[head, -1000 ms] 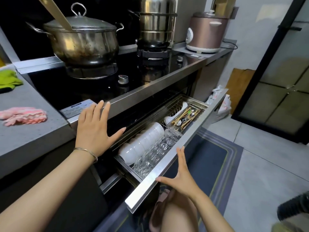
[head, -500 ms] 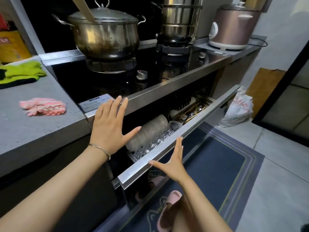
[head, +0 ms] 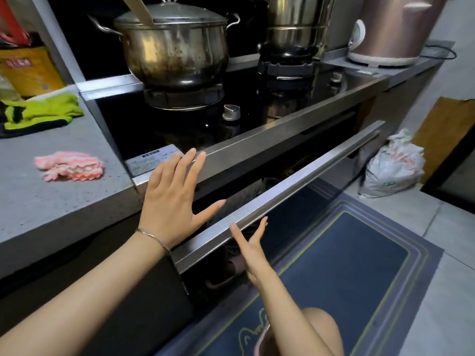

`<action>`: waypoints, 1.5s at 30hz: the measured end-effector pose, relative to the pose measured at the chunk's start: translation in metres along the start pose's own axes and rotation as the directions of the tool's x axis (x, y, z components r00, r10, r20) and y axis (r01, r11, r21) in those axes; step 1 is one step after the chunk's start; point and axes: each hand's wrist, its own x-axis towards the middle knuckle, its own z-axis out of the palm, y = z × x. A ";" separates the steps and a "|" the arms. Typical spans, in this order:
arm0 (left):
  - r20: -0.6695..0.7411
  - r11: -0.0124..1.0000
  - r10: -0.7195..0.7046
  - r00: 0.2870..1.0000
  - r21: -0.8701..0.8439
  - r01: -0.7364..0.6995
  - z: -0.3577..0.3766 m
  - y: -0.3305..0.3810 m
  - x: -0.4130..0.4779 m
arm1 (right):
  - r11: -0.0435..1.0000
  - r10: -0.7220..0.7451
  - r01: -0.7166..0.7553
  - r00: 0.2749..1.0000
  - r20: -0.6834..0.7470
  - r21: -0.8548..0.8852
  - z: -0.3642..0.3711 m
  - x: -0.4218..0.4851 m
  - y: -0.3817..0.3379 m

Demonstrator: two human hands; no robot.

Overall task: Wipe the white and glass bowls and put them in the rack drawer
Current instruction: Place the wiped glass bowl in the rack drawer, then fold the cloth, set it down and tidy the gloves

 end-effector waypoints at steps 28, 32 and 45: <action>0.106 1.000 -0.022 0.994 -0.016 0.024 -0.008 0.003 -0.002 | 0.983 0.038 -0.053 0.996 0.085 0.177 0.022 0.019 -0.045; 0.159 0.997 0.017 0.987 -0.076 -0.005 -0.023 -0.001 -0.003 | 0.986 -0.163 0.160 0.985 0.049 0.054 0.019 -0.028 -0.076; 0.174 0.943 -0.186 0.967 -0.246 0.226 -0.102 -0.159 -0.028 | 0.569 -0.595 0.758 0.647 0.476 -0.320 0.094 -0.102 -0.193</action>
